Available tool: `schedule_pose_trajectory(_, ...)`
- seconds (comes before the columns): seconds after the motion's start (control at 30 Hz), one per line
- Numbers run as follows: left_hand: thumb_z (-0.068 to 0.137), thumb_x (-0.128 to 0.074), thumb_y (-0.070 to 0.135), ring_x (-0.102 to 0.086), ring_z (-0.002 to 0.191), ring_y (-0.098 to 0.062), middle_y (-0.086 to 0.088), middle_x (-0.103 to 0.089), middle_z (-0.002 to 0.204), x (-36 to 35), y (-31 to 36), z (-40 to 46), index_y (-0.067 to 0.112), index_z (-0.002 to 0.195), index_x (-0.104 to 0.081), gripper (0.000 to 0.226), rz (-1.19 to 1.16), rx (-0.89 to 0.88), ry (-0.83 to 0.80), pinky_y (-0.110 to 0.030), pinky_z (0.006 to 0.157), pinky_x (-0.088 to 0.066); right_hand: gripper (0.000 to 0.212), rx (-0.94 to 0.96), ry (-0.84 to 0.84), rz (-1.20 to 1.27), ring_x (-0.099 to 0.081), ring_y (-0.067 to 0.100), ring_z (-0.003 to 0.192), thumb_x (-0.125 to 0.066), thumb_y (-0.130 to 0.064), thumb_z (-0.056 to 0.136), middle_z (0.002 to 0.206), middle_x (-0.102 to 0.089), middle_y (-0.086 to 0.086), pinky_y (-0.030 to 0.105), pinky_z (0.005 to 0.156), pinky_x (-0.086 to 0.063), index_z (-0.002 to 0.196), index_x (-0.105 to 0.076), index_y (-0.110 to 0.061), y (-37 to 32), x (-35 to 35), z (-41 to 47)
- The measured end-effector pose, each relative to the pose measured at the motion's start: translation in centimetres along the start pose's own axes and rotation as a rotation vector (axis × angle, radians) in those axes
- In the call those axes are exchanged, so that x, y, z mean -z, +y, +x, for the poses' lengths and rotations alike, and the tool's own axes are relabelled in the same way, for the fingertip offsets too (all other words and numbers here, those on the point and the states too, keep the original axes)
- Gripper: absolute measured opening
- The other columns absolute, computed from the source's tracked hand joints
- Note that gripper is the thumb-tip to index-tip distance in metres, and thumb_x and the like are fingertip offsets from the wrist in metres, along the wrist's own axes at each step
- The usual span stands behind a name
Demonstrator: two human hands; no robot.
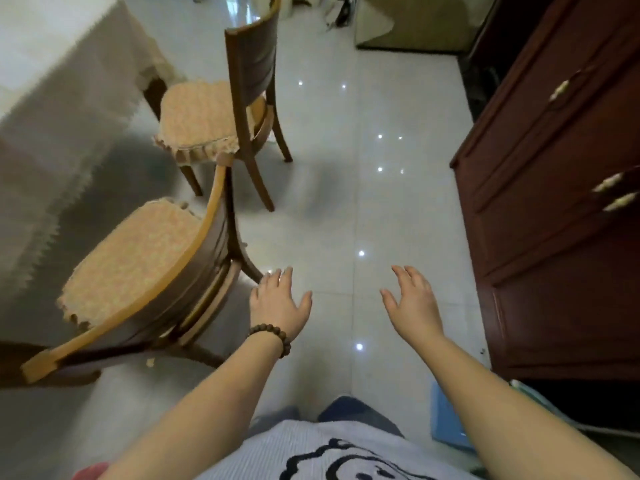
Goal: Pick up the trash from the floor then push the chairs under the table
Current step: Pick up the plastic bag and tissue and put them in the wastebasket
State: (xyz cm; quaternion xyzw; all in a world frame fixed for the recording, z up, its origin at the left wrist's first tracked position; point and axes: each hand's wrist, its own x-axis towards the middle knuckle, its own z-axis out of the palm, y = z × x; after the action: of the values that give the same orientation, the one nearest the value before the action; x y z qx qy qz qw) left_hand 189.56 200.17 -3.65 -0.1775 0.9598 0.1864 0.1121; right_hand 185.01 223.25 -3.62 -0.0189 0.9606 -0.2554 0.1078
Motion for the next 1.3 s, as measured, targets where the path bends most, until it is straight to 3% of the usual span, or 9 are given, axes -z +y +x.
schedule_pose_trajectory(0.4,0.092,-0.040,0.053,-0.022,0.142,-0.024,-0.005,-0.030,0.153,-0.3,14.7,17.6,0.020,0.148,-0.025,0.066,0.044,-0.142,-0.012,-0.042,0.116,-0.020,0.051,-0.098,0.078,0.083,-0.026,0.026,0.137,-0.049,-0.034,0.094,0.150,-0.030,0.011,0.040,0.113,-0.025,0.140,-0.037,-0.017,5.6,4.8,15.8)
schedule_pose_trajectory(0.6,0.091,-0.044,0.051,-0.025,0.140,-0.023,-0.004,-0.034,0.151,1.2,19.2,32.7,0.019,0.146,-0.029,0.065,0.007,-0.106,0.003,-0.041,0.114,-0.022,0.050,-0.051,0.061,0.074,-0.026,0.022,0.136,-0.047,-0.034,0.095,0.149,-0.032,0.008,0.036,0.111,-0.026,0.141,-0.036,-0.019,4.9,7.3,32.8)
schedule_pose_trajectory(0.97,0.093,-0.041,0.051,-0.022,0.141,-0.022,-0.004,-0.031,0.152,10.5,28.0,58.2,0.018,0.146,-0.027,0.064,-0.012,-0.061,0.081,-0.041,0.113,-0.020,0.048,0.037,0.062,0.092,-0.028,0.024,0.136,-0.050,-0.032,0.094,0.147,-0.035,0.010,0.038,0.110,-0.029,0.138,-0.040,-0.016,-0.9,15.1,61.8)
schedule_pose_trajectory(1.3,0.092,-0.041,0.052,-0.020,0.142,-0.024,-0.005,-0.029,0.153,12.9,35.4,82.4,0.019,0.147,-0.026,0.066,-0.039,0.119,0.110,-0.044,0.114,-0.022,0.047,0.170,-0.016,0.041,-0.030,0.023,0.134,-0.047,-0.035,0.094,0.147,-0.034,0.006,0.037,0.110,-0.030,0.138,-0.038,-0.020,-1.0,18.9,90.8)
